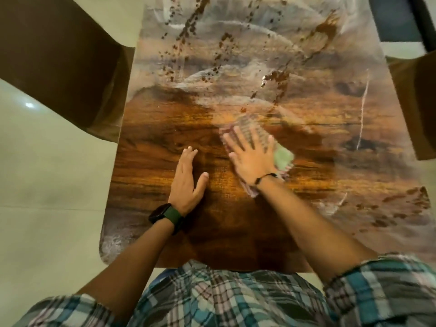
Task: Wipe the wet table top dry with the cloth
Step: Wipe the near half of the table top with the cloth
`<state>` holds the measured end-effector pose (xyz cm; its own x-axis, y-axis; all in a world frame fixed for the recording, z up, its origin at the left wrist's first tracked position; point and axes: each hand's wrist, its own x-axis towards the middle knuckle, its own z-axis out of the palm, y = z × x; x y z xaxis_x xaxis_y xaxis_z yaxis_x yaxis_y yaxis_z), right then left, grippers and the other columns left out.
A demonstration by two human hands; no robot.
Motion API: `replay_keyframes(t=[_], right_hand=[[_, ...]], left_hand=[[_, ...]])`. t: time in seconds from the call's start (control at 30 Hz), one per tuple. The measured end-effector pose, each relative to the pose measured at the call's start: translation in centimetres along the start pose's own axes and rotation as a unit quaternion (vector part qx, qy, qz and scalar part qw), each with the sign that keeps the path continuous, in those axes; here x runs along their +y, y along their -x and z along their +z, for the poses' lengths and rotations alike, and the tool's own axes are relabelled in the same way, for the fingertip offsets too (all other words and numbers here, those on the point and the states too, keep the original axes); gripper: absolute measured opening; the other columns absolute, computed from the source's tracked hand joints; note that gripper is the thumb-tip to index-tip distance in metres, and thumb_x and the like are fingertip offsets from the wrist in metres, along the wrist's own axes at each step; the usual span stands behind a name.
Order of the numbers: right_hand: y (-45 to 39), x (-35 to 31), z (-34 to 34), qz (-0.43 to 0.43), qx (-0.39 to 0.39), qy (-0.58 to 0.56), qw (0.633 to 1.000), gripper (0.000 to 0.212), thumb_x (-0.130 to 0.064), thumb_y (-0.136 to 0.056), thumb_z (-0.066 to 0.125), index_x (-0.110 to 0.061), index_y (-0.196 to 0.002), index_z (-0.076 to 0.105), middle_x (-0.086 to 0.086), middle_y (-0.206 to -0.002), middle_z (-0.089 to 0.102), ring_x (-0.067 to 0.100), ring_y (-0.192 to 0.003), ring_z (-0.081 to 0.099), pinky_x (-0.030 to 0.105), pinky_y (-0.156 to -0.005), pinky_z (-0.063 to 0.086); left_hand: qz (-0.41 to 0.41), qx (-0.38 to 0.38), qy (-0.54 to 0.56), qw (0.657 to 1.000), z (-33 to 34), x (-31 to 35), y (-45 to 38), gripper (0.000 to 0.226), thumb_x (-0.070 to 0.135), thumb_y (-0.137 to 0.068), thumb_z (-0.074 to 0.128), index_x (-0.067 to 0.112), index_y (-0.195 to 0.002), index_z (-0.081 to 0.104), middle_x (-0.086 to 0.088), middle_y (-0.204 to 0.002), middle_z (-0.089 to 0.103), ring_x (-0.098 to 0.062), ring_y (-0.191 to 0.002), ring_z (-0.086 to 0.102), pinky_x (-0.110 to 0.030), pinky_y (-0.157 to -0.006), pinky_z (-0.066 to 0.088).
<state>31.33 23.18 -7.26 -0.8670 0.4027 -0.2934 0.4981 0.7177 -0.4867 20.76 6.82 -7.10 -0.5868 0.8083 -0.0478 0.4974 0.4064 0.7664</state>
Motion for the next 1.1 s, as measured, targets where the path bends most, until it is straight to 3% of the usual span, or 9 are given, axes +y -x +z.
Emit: replay_keyframes(t=[0.1, 0.2, 0.3, 0.4, 0.53, 0.73, 0.83, 0.97, 1.1], right_hand=[[-4.6, -7.9, 3.0, -0.071, -0.033, 0.163, 0.984, 0.057, -0.035, -0.101, 0.032, -0.037, -0.149, 0.001, -0.009, -0.158, -0.011, 0.024, -0.144, -0.017, 0.066, -0.109, -0.004], [-6.8, -9.0, 2.7, -0.145, -0.094, 0.243, 0.955, 0.055, -0.035, -0.101, 0.026, -0.036, -0.149, -0.002, -0.011, -0.157, -0.014, 0.021, -0.143, -0.02, 0.062, -0.11, -0.006], [-6.2, -4.1, -0.4, -0.019, -0.007, 0.133, 0.991, 0.048, -0.04, -0.102, 0.02, -0.042, -0.147, 0.004, -0.012, -0.157, -0.009, 0.018, -0.145, -0.013, 0.052, -0.109, -0.014], [-3.8, 2.7, -3.3, 0.141, 0.068, 0.116, 0.981, 0.046, -0.045, -0.101, 0.017, -0.048, -0.145, 0.003, -0.014, -0.157, -0.01, 0.019, -0.145, -0.011, 0.058, -0.112, -0.007], [-2.7, 4.2, -4.0, 0.251, 0.076, 0.103, 0.96, 0.047, -0.047, -0.1, 0.018, -0.049, -0.145, 0.002, -0.013, -0.158, -0.01, 0.021, -0.145, -0.013, 0.06, -0.111, -0.007], [-8.3, -8.3, 0.6, -0.002, -0.048, 0.213, 0.976, 0.057, -0.045, -0.1, 0.025, -0.042, -0.146, -0.007, -0.01, -0.156, -0.019, 0.027, -0.142, -0.02, 0.065, -0.109, -0.007], [-9.1, -9.1, 0.9, -0.067, -0.061, 0.22, 0.971, 0.057, -0.038, -0.099, 0.031, -0.038, -0.149, 0.003, -0.008, -0.158, -0.01, 0.023, -0.144, -0.014, 0.06, -0.112, -0.005], [-8.6, -1.4, -2.3, 0.095, 0.045, 0.16, 0.982, 0.048, -0.044, -0.1, 0.018, -0.047, -0.146, 0.003, -0.01, -0.158, -0.006, 0.02, -0.145, -0.008, 0.054, -0.114, -0.004], [-6.3, 4.2, -5.0, 0.294, 0.097, 0.098, 0.946, 0.048, -0.045, -0.1, 0.016, -0.046, -0.147, 0.002, -0.008, -0.158, -0.01, 0.021, -0.145, -0.014, 0.056, -0.113, -0.005]], left_hand=[[-0.011, 0.083, 0.02, 0.996, -0.7, 0.1, -0.3, 0.068, 0.045, -0.087, 0.037, -0.001, -0.137, 0.03, -0.019, -0.149, 0.019, -0.029, -0.139, 0.014, -0.021, -0.113, 0.008], [-0.008, 0.105, 0.029, 0.994, -1.8, 0.1, -1.1, 0.067, 0.042, -0.086, 0.037, -0.002, -0.136, 0.032, -0.022, -0.148, 0.022, -0.029, -0.139, 0.016, -0.028, -0.114, 0.01], [-0.004, 0.087, 0.033, 0.996, -2.3, -0.6, -1.9, 0.064, 0.045, -0.086, 0.037, 0.004, -0.136, 0.034, -0.018, -0.149, 0.024, -0.028, -0.14, 0.017, -0.042, -0.114, 0.017], [-0.003, 0.077, 0.006, 0.997, -2.2, -1.3, -2.5, 0.063, 0.045, -0.086, 0.036, 0.005, -0.135, 0.036, -0.019, -0.149, 0.024, -0.027, -0.139, 0.016, -0.053, -0.112, 0.019], [-0.002, 0.072, -0.032, 0.997, -1.4, -1.8, -3.0, 0.066, 0.046, -0.084, 0.033, 0.004, -0.134, 0.037, -0.018, -0.15, 0.022, -0.026, -0.14, 0.013, -0.047, -0.115, 0.01], [-0.028, 0.137, 0.021, 0.99, -1.8, -1.7, -5.0, 0.063, 0.045, -0.086, 0.029, 0.006, -0.134, 0.038, -0.016, -0.149, 0.025, -0.03, -0.14, 0.015, -0.044, -0.113, 0.003], [-0.056, 0.169, 0.018, 0.984, -3.2, -2.4, -7.6, 0.065, 0.048, -0.086, 0.024, 0.007, -0.134, 0.037, -0.015, -0.148, 0.029, -0.03, -0.14, 0.018, -0.044, -0.112, 0.002], [-0.057, 0.153, -0.045, 0.986, -4.9, -3.4, -10.5, 0.066, 0.048, -0.086, 0.018, 0.008, -0.136, 0.034, -0.013, -0.147, 0.032, -0.029, -0.14, 0.019, -0.045, -0.113, 0.003], [-0.037, 0.129, -0.083, 0.987, -4.6, -4.6, -10.8, 0.062, 0.045, -0.088, 0.021, 0.008, -0.135, 0.035, -0.011, -0.151, 0.026, -0.027, -0.141, 0.014, -0.047, -0.115, 0.005]])
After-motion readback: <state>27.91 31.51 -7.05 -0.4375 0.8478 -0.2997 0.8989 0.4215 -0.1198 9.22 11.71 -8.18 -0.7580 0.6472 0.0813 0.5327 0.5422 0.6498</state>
